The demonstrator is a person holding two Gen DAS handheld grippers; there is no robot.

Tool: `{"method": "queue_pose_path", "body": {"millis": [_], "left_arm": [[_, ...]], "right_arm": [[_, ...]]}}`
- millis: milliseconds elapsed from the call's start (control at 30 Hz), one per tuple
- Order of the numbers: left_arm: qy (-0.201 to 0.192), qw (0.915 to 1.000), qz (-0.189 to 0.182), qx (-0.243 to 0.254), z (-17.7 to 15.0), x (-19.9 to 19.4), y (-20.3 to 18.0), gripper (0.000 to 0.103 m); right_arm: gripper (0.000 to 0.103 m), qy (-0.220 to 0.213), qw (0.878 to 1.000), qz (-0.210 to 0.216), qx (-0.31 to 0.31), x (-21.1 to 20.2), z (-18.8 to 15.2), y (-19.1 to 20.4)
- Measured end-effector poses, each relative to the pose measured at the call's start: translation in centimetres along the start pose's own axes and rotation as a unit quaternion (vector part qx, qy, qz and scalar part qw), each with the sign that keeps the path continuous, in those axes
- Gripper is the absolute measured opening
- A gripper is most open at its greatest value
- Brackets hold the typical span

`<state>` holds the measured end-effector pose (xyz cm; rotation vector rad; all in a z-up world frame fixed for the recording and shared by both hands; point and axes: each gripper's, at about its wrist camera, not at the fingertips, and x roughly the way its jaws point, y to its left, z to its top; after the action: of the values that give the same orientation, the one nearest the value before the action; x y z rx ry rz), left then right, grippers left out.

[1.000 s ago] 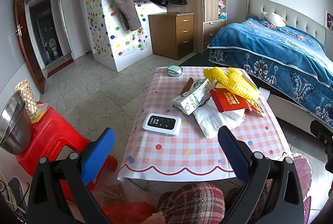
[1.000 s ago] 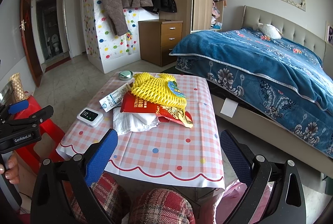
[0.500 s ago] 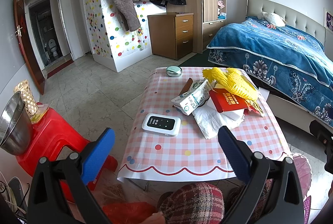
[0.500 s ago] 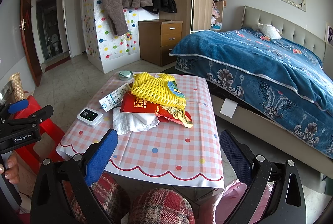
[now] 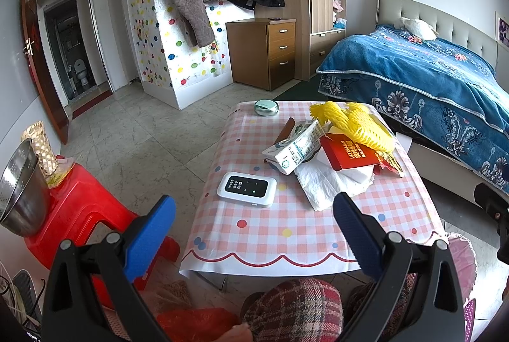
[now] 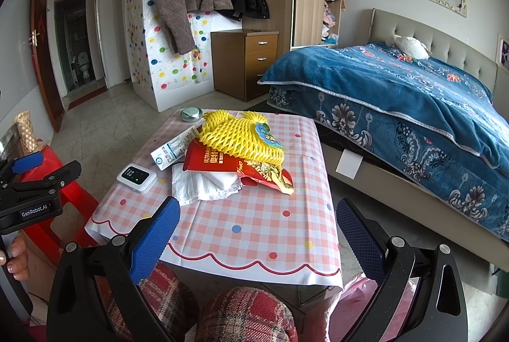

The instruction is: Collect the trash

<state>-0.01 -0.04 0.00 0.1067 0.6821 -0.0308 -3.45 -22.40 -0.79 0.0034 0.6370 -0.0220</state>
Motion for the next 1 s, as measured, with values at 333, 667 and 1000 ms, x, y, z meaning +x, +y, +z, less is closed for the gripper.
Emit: {"method": "queue_pose_path", "body": {"millis": [333,667,1000], "left_arm": [[0.003,1.0000,0.001,0.000,-0.8,0.4,-0.2,0.096],[0.004,1.0000,0.002,-0.001,-1.1,0.9,-0.3,0.096],[-0.013,0.9999,0.008,0.000,-1.1,2.6,0.2,0.096]], "right_arm": [[0.098,0.003,1.000,0.000,0.001,0.3,-0.4,-0.2],[0.098,0.004,1.000,0.000,0.001,0.4,-0.5,-0.1],[0.098,0.000,1.000,0.004,0.000,3.5,0.6,-0.3]]}}
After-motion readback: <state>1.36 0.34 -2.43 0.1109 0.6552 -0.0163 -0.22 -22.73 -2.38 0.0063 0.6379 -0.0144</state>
